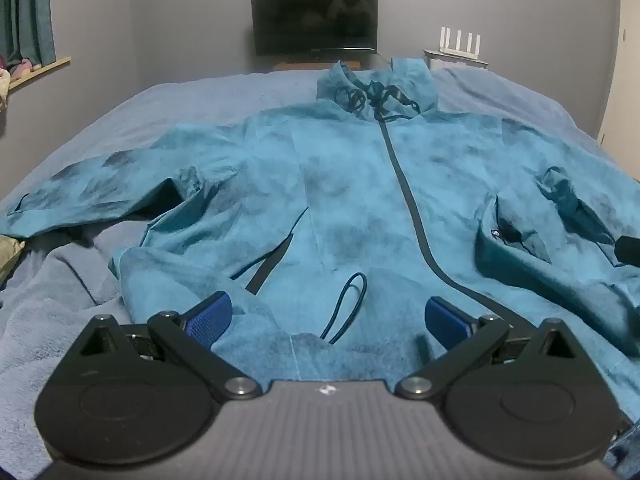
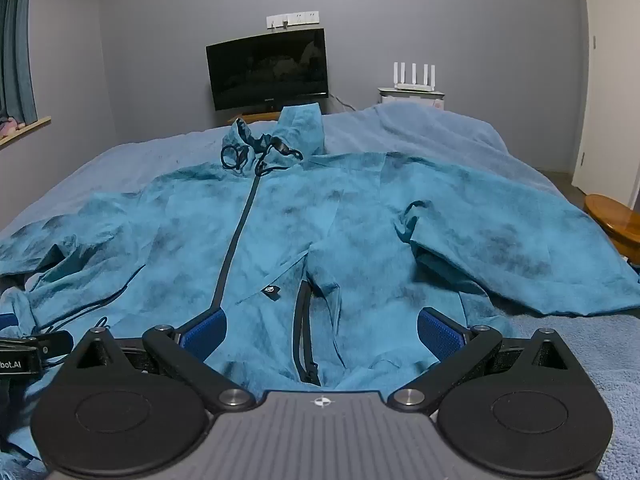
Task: Fold large clothes
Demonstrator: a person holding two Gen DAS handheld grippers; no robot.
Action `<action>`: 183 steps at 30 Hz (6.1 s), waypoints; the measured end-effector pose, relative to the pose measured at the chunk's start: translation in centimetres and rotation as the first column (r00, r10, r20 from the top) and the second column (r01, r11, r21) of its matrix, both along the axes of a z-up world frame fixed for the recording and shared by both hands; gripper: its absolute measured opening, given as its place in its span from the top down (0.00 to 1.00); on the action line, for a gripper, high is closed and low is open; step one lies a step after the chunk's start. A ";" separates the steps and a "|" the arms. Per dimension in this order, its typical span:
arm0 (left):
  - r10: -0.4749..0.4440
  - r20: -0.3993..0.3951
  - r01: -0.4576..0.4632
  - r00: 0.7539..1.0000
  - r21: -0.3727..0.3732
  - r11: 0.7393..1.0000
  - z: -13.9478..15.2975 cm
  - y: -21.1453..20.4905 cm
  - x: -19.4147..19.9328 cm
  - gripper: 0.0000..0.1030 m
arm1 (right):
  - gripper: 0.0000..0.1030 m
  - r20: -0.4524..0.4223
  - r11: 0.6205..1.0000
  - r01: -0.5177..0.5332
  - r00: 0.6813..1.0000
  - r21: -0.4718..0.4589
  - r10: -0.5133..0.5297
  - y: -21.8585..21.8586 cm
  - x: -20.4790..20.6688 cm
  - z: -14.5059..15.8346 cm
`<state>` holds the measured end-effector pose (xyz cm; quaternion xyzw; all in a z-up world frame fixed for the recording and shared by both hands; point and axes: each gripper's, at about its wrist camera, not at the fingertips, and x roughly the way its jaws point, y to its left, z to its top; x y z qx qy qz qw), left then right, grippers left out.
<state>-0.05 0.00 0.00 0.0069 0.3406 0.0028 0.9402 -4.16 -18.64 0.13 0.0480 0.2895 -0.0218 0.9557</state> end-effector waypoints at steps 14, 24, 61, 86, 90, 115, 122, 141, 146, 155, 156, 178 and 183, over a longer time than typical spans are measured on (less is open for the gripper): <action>-0.002 -0.008 0.002 1.000 0.009 1.000 0.0 0.1 0.0 0.00 | 0.00 -0.004 1.000 0.000 1.000 -0.003 0.000 0.0 0.0 0.1; -0.001 -0.010 0.001 1.000 0.003 1.000 0.0 0.0 0.0 0.00 | 0.00 -0.005 1.000 0.000 1.000 -0.002 0.000 0.0 -0.1 0.1; -0.001 -0.012 0.001 1.000 0.002 1.000 0.0 0.0 0.0 0.00 | 0.00 -0.006 1.000 0.000 1.000 -0.001 0.000 0.1 -0.1 0.1; -0.001 -0.013 0.001 1.000 0.002 1.000 0.0 0.0 0.1 0.00 | 0.00 0.002 1.000 0.001 1.000 0.011 -0.001 -0.1 0.1 -0.2; 0.002 -0.012 -0.002 1.000 -0.012 1.000 0.1 0.1 0.0 0.00 | 0.00 0.045 0.998 0.017 0.999 0.067 -0.020 -1.0 -0.5 0.5; -0.032 0.094 0.033 0.995 -0.013 0.999 3.1 0.7 12.7 0.00 | 0.00 -0.019 0.660 0.663 0.711 0.354 -0.703 -24.0 3.0 0.3; -0.060 -0.042 0.057 0.997 -0.086 0.995 -0.8 2.1 15.1 0.00 | 0.15 -0.140 0.471 0.727 0.605 0.500 -0.784 -29.3 2.1 -5.3; -0.093 -0.153 0.063 0.984 -0.188 0.980 -4.6 2.7 18.7 0.00 | 0.91 -0.115 0.267 0.758 0.409 0.596 -0.905 -36.1 4.0 -12.4; -0.082 -0.149 0.054 0.985 -0.179 0.982 -4.6 2.6 18.6 0.00 | 0.95 0.118 0.468 0.684 0.494 0.560 -0.861 -32.7 4.9 -7.0; -0.108 -0.117 0.091 0.987 -0.142 0.986 -4.4 2.0 18.2 0.00 | 0.97 0.520 0.933 0.288 0.775 0.215 -0.359 -15.5 11.8 4.4; -0.108 -0.115 0.091 0.988 -0.145 0.985 -4.4 2.1 18.2 0.00 | 0.97 0.530 0.962 0.221 0.803 0.161 -0.273 -12.9 12.7 5.1; -0.197 -0.011 0.190 0.980 -0.224 0.956 -4.4 1.0 20.4 0.00 | 0.51 0.059 0.829 0.032 0.995 0.558 -0.078 -5.4 20.9 -6.8; -0.382 0.038 0.384 0.923 -0.110 0.917 -4.5 -4.5 21.2 0.02 | 0.51 0.064 0.833 0.120 0.981 0.541 -0.183 -7.2 20.2 -8.3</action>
